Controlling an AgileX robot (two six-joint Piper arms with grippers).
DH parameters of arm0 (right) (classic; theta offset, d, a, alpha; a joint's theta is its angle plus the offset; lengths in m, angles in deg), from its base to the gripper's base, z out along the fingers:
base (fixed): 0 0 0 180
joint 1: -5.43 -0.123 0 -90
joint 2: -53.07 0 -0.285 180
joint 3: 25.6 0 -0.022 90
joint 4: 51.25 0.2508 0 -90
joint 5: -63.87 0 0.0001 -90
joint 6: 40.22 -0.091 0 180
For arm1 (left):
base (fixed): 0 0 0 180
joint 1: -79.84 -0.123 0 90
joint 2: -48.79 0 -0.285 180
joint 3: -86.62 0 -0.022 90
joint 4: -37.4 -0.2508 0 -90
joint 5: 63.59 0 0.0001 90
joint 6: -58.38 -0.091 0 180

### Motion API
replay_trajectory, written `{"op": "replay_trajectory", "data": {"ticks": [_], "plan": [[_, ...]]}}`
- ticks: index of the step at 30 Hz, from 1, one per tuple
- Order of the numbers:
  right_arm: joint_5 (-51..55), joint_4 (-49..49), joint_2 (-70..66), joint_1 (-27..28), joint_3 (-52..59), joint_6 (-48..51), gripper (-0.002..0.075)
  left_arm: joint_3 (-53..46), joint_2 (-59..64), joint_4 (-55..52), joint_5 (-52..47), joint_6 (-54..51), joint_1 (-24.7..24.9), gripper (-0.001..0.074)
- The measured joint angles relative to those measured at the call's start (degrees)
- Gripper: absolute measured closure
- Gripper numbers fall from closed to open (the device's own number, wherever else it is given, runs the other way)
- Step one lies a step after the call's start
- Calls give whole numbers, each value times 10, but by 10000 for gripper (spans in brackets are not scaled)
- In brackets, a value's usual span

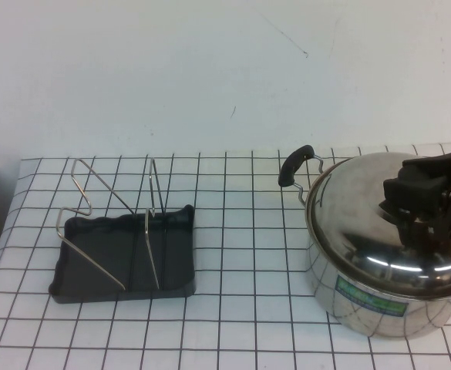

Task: Put pot lid on rack
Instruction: Open the pot, then hand over the pot lid

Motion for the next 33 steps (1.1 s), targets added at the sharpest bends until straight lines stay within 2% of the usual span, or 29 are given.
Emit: {"op": "replay_trajectory", "data": {"ticks": [6,16,21,24,26,30,33], "plan": [[12,-1,-1,0,-8,1,384,0,0,0,0,21,0,738],[116,-9,-4,0,-60,-52,384,0,0,1,1,109,5,738],[132,-12,23,0,-73,-75,384,8,0,22,-18,209,9,738],[187,-12,43,0,-79,-83,384,26,0,86,-61,258,33,738],[225,-13,57,0,-81,-86,384,39,0,132,-76,252,58,738],[252,-14,87,-28,-82,-92,384,59,0,231,-73,160,128,737],[244,-16,102,-79,-82,-79,384,71,6,301,-46,97,182,713]]}}
